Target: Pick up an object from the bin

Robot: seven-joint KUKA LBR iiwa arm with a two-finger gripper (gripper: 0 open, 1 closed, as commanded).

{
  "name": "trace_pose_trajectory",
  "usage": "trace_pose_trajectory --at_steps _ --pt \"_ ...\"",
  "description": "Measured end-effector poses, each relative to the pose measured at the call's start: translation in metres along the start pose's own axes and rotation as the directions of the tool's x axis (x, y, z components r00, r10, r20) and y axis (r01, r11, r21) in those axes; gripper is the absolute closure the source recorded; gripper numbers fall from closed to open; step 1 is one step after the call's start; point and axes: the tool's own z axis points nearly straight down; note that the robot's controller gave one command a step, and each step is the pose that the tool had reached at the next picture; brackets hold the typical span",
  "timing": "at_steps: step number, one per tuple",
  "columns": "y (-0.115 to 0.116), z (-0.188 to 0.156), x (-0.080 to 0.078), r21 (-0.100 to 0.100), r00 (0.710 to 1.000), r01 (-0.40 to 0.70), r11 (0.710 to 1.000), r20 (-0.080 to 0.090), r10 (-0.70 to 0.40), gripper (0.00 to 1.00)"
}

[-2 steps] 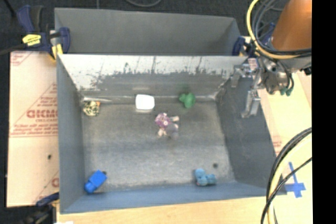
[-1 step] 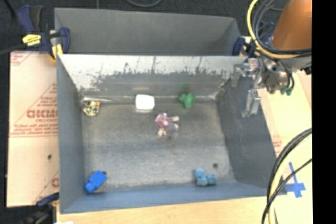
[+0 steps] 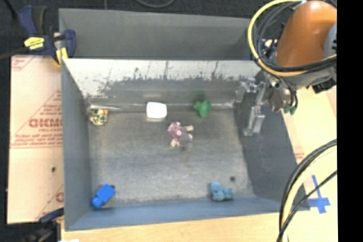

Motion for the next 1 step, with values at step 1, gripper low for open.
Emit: trace_pose_trajectory --at_steps 1 --pt "0.0148 0.014 -0.0117 -0.001 0.98 -0.197 0.98 0.0 0.197 0.0"
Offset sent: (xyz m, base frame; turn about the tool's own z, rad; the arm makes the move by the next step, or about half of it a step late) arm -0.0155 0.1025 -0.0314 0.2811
